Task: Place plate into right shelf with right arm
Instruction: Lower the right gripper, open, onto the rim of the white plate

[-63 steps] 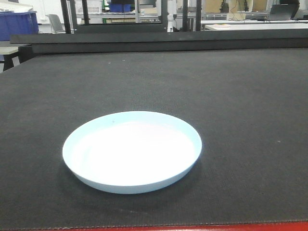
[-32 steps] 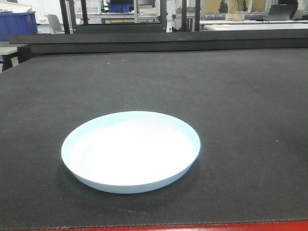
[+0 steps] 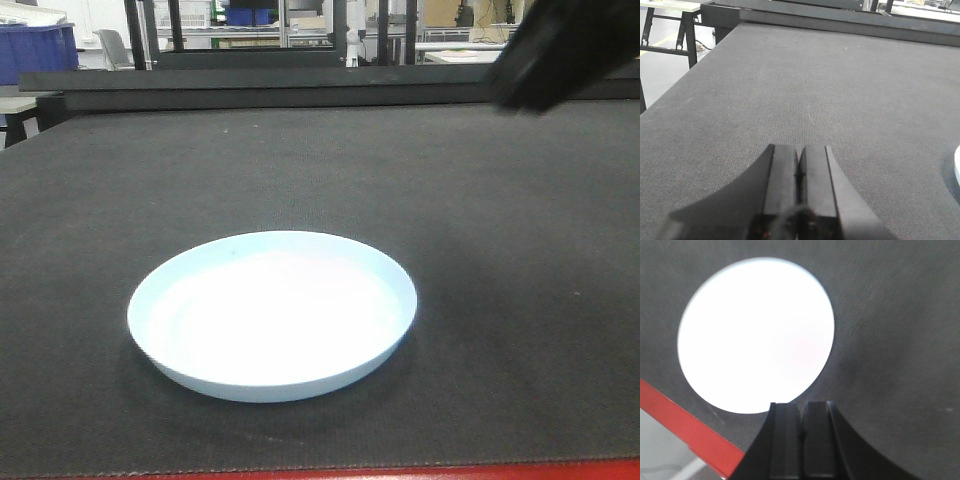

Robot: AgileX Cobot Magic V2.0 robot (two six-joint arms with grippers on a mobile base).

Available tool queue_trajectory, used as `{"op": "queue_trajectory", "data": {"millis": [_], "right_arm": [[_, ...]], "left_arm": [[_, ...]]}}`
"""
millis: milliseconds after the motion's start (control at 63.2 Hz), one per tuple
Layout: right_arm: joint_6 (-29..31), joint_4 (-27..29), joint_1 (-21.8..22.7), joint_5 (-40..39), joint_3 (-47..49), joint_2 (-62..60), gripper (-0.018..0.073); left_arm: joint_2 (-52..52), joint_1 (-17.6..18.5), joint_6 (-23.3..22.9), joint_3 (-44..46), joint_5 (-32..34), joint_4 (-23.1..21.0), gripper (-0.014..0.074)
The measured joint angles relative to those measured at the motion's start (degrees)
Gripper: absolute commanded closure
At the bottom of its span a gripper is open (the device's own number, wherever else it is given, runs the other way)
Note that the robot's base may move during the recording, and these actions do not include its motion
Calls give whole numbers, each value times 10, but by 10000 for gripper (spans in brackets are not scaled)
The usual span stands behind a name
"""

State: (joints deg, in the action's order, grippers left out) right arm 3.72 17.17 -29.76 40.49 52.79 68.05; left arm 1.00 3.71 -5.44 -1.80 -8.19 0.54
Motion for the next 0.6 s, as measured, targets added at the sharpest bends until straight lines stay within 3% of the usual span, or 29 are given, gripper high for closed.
{"op": "queue_trajectory", "data": {"millis": [174, 237, 364, 443, 601], "right_arm": [[1, 0, -18, -5, 23, 92, 475], [1, 0, -22, -6, 39, 121, 373], [1, 0, -25, -4, 71, 170, 61], [1, 0, -26, -1, 90, 198, -86], [1, 0, -26, 5, 111, 243, -73]], "left_arm": [[0, 0, 0, 0, 0, 0, 643], [0, 0, 0, 0, 0, 0, 643], [0, 0, 0, 0, 0, 0, 643], [0, 0, 0, 0, 0, 0, 643], [0, 0, 0, 0, 0, 0, 643]]}}
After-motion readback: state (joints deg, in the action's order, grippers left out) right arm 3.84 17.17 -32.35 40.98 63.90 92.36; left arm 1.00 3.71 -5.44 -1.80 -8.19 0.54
